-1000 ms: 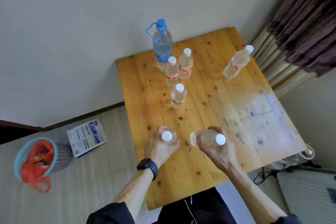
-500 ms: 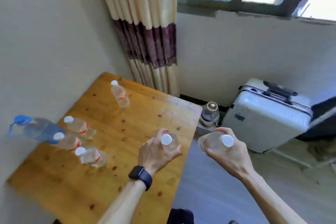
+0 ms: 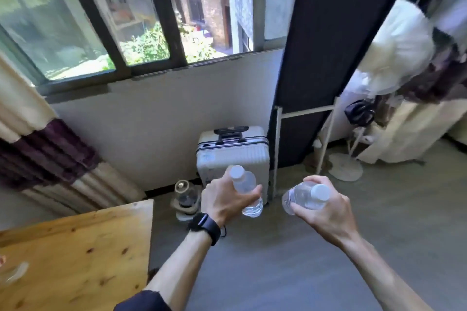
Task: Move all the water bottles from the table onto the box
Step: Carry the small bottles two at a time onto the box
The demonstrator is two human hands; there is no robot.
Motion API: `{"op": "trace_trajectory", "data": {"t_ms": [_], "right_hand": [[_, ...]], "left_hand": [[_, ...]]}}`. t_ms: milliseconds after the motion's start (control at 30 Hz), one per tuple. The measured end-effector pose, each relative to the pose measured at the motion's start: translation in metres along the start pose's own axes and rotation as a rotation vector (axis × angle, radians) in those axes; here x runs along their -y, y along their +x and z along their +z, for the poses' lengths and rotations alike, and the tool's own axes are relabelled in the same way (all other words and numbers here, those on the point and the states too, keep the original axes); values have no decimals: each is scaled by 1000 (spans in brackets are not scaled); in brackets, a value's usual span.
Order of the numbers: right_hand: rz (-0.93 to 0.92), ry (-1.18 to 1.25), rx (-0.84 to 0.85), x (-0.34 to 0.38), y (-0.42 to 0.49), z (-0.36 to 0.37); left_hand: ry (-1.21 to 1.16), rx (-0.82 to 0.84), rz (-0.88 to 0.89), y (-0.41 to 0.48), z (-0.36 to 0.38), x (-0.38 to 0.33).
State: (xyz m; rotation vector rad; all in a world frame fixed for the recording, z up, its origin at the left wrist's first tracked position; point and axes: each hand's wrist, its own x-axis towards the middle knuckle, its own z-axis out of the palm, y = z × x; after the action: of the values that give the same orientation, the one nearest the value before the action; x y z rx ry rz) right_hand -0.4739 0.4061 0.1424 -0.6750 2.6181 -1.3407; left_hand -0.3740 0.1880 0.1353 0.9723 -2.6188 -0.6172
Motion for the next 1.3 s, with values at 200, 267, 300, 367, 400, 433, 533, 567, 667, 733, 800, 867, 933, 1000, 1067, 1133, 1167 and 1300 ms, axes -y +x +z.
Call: {"op": "trace_trajectory", "data": {"t_ms": [200, 267, 300, 367, 400, 433, 533, 567, 667, 733, 800, 867, 933, 1000, 1067, 1133, 1167, 1300], "right_hand": [[141, -9, -271, -65, 24, -129], [206, -21, -353, -87, 29, -170], [234, -21, -401, -98, 31, -191], [290, -35, -491, -121, 34, -228], [332, -43, -533, -133, 35, -247], [371, -45, -576, -145, 37, -266], [454, -53, -716, -178, 43, -316], [483, -52, -760, -189, 44, -332], [580, -65, -885, -218, 42, -376], [635, -76, -978, -237, 38, -404], [695, -60, -1055, -251, 28, -429], [767, -78, -1119, -263, 19, -450], [819, -81, -1184, -276, 10, -471], [853, -74, -1234, -290, 2, -493], [884, -69, -1250, -310, -6, -516], [894, -57, -1265, -333, -11, -540], [888, -54, -1275, -347, -13, -553], [869, -33, -1288, -407, -16, -615]], "left_hand": [[-48, 122, 361, 50, 60, -165], [-100, 179, 401, 65, 83, -219], [-139, 203, 402, 72, 95, -246], [-215, 233, 421, 88, 122, -299], [-238, 250, 459, 95, 136, -327], [-244, 269, 508, 102, 150, -354], [-267, 331, 659, 115, 190, -434], [-285, 361, 701, 119, 203, -460], [-297, 434, 795, 121, 236, -532], [-312, 504, 862, 117, 257, -578], [-317, 591, 920, 109, 276, -621], [-298, 661, 994, 96, 293, -659], [-255, 692, 1076, 79, 308, -698], [-229, 724, 1124, 63, 325, -734], [-216, 763, 1162, 46, 342, -768], [-215, 777, 1191, 29, 361, -801], [-216, 777, 1203, 21, 370, -819], [-200, 758, 1229, -7, 407, -891]]}}
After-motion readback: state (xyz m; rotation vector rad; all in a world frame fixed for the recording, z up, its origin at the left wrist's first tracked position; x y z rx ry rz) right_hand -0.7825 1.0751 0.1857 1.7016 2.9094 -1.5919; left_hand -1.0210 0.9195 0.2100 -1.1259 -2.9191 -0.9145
